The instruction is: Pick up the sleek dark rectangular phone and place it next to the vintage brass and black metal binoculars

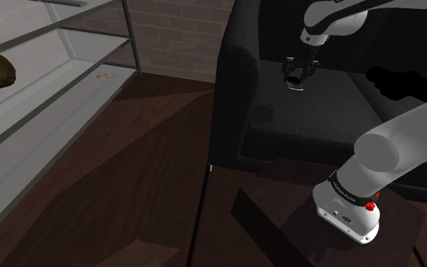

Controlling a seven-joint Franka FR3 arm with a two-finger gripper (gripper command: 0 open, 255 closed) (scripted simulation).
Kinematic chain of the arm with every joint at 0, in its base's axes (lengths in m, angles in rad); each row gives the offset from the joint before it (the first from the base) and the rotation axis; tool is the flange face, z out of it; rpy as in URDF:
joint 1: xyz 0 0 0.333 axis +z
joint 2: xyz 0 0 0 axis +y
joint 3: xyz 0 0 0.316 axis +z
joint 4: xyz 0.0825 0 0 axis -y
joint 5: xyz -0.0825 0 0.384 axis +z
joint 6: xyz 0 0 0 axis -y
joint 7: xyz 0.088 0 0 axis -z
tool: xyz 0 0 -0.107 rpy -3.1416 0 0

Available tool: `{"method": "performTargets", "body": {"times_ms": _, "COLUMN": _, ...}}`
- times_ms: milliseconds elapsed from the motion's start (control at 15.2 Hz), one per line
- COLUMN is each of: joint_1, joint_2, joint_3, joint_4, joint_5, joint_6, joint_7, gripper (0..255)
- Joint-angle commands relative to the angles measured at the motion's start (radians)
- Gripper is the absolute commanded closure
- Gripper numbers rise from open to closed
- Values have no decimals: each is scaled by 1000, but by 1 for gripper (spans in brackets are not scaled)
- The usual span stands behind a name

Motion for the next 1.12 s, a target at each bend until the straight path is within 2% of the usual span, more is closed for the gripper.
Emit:
{"method": "performTargets", "body": {"times_ms": 0, "joint_1": 1, "joint_2": -11, "joint_3": 2, "joint_4": 18, "joint_5": -1, "joint_6": -29, "joint_7": 4, "gripper": 255}}
{"method": "performTargets", "body": {"times_ms": 1056, "joint_1": 0, "joint_2": -72, "joint_3": 10, "joint_4": 182, "joint_5": -7, "joint_6": -254, "joint_7": 18, "gripper": 255}}
